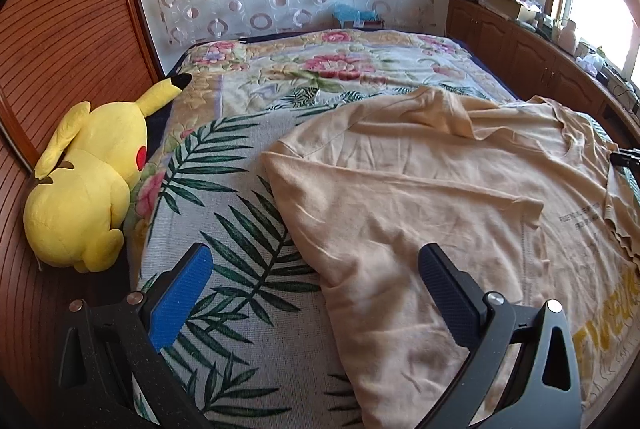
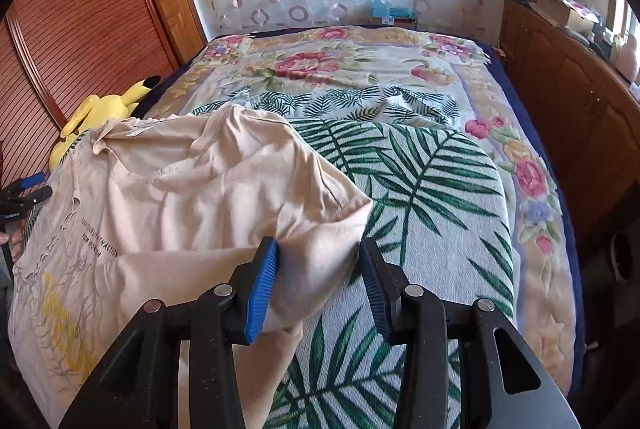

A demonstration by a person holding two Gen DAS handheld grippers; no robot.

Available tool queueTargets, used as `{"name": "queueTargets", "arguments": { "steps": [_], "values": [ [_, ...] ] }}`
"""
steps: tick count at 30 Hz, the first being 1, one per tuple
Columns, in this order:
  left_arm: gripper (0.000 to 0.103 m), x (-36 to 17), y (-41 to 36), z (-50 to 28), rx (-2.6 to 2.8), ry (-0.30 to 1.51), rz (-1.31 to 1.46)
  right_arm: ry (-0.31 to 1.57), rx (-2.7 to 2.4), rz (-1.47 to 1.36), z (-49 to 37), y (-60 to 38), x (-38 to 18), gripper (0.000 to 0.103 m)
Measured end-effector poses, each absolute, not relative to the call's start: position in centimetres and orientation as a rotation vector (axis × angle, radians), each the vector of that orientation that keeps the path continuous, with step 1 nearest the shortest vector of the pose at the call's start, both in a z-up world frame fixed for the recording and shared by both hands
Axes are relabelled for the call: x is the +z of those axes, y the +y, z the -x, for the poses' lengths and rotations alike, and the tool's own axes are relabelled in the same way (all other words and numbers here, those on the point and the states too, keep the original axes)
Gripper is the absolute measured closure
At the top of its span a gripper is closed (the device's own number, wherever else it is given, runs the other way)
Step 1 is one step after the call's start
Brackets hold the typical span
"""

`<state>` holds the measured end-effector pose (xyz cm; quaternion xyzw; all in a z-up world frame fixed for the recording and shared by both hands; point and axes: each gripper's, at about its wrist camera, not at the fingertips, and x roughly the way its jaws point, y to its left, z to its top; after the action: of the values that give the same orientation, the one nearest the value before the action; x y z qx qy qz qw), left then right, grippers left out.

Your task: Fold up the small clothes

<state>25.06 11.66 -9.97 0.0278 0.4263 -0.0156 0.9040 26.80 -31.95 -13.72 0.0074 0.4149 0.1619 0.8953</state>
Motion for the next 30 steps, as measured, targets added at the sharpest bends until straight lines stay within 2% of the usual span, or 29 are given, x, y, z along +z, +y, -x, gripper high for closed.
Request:
{"name": "queueTargets", "arguments": {
  "steps": [1, 2, 4, 13, 16, 30],
  "values": [
    [0.0, -10.2, 11.6, -25.3, -0.033, 0.896, -0.056, 0.86, 0.355, -0.009, -26.9, -31.8, -13.7, 0.082],
    [0.0, -10.4, 11.7, -25.5, -0.04, 0.909, -0.05, 0.863, 0.374, -0.007, -27.4, -32.0, -14.0, 0.092],
    [0.0, -10.4, 11.7, -25.6, -0.044, 0.918, -0.044, 0.857, 0.383, 0.01, -27.6, -32.4, -13.9, 0.096],
    [0.0, -10.6, 12.2, -25.7, -0.068, 0.932, -0.01, 0.838, 0.331, 0.02, -28.4, -34.4, -13.9, 0.096],
    [0.0, -10.6, 12.2, -25.7, -0.067, 0.932, -0.012, 0.817, 0.322, -0.005, -28.1, -34.6, -13.6, 0.088],
    [0.0, -10.6, 12.6, -25.9, -0.071, 0.93, 0.001, 0.809, 0.29, 0.008, -27.6, -33.9, -13.4, 0.088]
  ]
}}
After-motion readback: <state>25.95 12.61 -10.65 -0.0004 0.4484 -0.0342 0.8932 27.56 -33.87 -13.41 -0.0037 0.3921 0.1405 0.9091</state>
